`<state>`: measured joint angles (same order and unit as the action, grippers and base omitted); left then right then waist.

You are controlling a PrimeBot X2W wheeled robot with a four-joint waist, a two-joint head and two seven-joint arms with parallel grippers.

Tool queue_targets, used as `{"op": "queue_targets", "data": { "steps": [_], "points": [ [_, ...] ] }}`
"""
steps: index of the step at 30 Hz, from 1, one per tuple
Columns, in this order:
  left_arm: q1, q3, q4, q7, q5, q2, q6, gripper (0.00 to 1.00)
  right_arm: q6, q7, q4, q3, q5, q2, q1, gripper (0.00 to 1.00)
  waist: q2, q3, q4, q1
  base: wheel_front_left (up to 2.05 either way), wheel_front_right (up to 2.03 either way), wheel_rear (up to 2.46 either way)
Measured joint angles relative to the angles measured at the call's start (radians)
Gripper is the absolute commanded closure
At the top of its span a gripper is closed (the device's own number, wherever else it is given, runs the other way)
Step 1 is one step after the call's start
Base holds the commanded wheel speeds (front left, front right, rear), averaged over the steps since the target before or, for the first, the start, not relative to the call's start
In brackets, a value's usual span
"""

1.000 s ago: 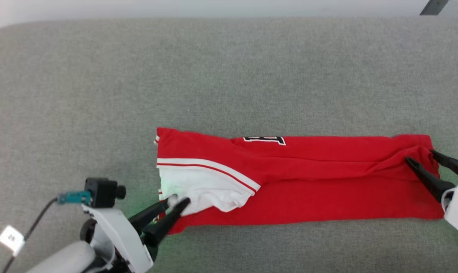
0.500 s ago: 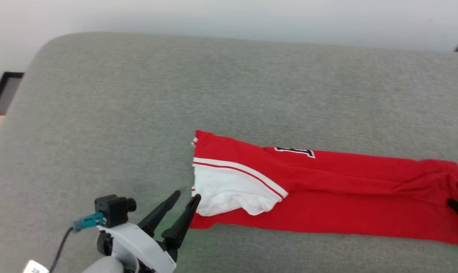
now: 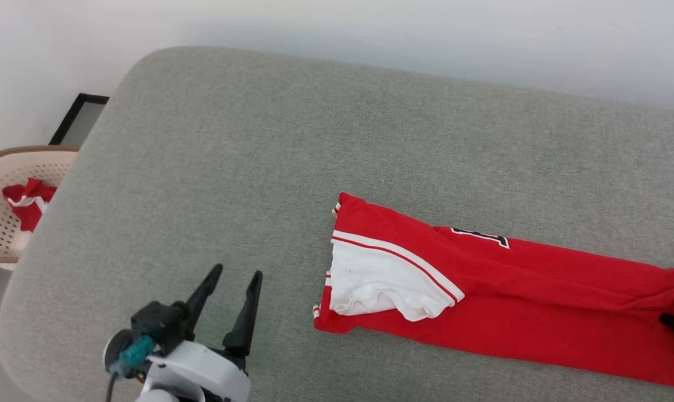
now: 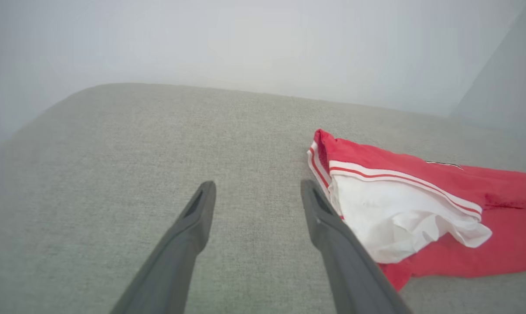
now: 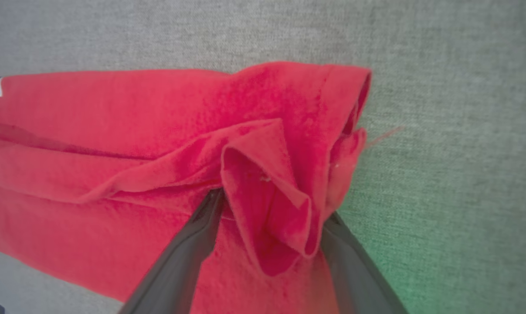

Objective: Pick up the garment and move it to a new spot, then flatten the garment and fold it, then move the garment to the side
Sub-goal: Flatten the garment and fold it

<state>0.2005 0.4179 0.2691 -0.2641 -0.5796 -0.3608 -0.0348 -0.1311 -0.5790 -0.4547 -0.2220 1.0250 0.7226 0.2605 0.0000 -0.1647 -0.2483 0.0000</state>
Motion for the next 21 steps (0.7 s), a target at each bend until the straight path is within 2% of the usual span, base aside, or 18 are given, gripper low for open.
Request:
{"op": "queue_targets", "data": {
  "steps": [5, 8, 9, 10, 11, 12, 17, 21],
  "points": [
    [-0.049, -0.105, -0.034, 0.0, 0.243, 0.048, 0.033, 0.0, 0.0, -0.03, -0.029, 0.034, -0.039, -0.038, 0.027, 0.0, 0.0, -0.002, 0.001, 0.0, 0.0, 0.0, 0.0],
    [-0.059, -0.147, -0.058, 0.0, 0.332, 0.082, 0.04, 0.0, 0.0, -0.033, -0.055, 0.062, -0.064, -0.067, 0.05, 0.0, 0.0, -0.007, 0.006, 0.0, 0.0, 0.0, 0.0],
    [-0.063, -0.159, -0.063, 0.0, 0.356, 0.092, 0.041, 0.0, 0.0, -0.037, -0.06, 0.068, -0.072, -0.076, 0.058, 0.08, 0.0, -0.009, 0.008, 0.0, 0.0, 0.0, 0.0],
    [-0.066, -0.171, -0.067, 0.0, 0.369, 0.101, 0.036, 0.0, 0.0, -0.038, -0.067, 0.075, -0.084, -0.085, 0.064, 0.4, 0.0, -0.011, 0.011, 0.0, 0.0, 0.0, 0.0],
    [-0.068, -0.182, -0.071, 0.0, 0.384, 0.107, 0.031, 0.0, 0.0, -0.039, -0.072, 0.081, -0.093, -0.092, 0.069, 0.86, 0.0, -0.014, 0.013, 0.0, 0.0, 0.0, 0.0],
    [-0.069, -0.192, -0.074, 0.0, 0.399, 0.113, 0.025, 0.0, 0.0, -0.039, -0.075, 0.086, -0.098, -0.101, 0.076, 1.0, 0.0, -0.017, 0.016, 0.0, 0.0, 0.0, 0.0],
    [-0.076, -0.237, -0.072, 0.0, 0.45, 0.141, 0.007, 0.0, -0.001, -0.018, -0.076, 0.121, -0.112, -0.134, 0.096, 1.0, 0.0, -0.031, 0.038, 0.0, 0.0, 0.0, 0.0],
    [-0.079, -0.274, -0.076, 0.0, 0.482, 0.15, 0.008, 0.0, -0.002, 0.015, -0.075, 0.163, -0.113, -0.129, 0.098, 1.0, 0.0, -0.042, 0.068, 0.0, 0.0, 0.0, 0.0]
  ]
}}
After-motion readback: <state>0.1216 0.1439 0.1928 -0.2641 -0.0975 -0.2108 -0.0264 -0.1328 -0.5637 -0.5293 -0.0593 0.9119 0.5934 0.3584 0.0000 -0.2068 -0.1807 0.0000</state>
